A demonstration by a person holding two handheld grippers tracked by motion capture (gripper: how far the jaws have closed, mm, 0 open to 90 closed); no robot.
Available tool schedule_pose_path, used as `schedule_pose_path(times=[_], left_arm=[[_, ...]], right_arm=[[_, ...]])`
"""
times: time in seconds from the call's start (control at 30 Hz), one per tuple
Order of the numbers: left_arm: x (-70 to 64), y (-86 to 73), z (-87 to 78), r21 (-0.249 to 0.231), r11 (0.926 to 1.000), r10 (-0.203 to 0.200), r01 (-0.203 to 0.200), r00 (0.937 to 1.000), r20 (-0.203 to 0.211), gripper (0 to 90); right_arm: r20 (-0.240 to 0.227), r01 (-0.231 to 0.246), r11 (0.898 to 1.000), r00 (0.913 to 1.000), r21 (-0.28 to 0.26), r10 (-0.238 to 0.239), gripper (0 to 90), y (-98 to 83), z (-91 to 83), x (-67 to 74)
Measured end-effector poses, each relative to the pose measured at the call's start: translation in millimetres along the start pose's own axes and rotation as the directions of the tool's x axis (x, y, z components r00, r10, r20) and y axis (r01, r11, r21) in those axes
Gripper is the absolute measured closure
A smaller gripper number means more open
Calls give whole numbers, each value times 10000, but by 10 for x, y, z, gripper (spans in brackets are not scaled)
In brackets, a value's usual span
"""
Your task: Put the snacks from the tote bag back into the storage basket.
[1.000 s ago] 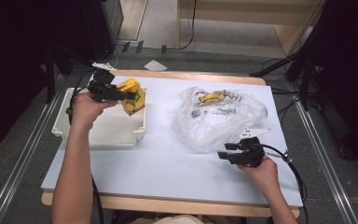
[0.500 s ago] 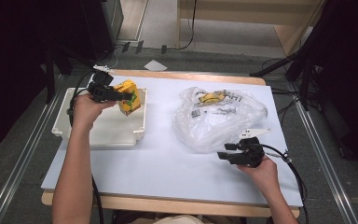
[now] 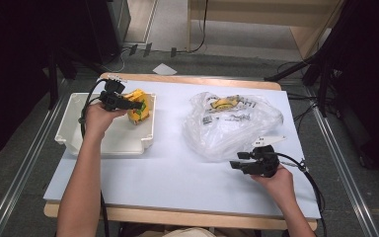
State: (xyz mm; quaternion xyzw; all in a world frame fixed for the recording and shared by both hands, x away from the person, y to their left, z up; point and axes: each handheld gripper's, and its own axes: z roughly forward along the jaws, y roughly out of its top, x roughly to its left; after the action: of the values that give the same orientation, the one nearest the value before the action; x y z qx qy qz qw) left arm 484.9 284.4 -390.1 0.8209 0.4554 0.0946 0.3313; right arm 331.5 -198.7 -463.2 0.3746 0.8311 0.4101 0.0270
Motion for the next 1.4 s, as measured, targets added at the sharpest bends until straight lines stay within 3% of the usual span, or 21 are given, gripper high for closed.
schedule_pose_path(times=[0.53,0.67,0.73,0.9,1.0,1.17,1.4], left_arm=[[-41,-12,78,-201,9990,408,-411,9990,-162,512],[-45,-24,83,-271,9982,540,-540,9985,-9,492],[-19,-33,76,-316,9989,362,-350,9986,375,463],[-4,-53,48,-532,9980,360,-330,9977,570,423],[-18,-34,-2,-782,9966,319,-271,9977,602,399],[-36,-33,-79,-640,9977,259,-230,9986,454,408],[-68,-41,-309,-990,9951,55,-17,9992,390,409]], right_arm=[[-12,-27,10000,10000,44,27,469,-6,4,8],[-8,-12,10000,10000,62,12,468,-6,6,10],[-9,-4,10000,10000,84,4,468,-7,7,8],[7,14,10000,10000,86,-14,467,-6,6,8],[9,26,10000,10000,96,-26,467,-7,5,7],[-2,34,10000,10000,83,-34,465,-7,2,8],[-26,-24,10000,10000,62,24,465,-4,-2,12]])
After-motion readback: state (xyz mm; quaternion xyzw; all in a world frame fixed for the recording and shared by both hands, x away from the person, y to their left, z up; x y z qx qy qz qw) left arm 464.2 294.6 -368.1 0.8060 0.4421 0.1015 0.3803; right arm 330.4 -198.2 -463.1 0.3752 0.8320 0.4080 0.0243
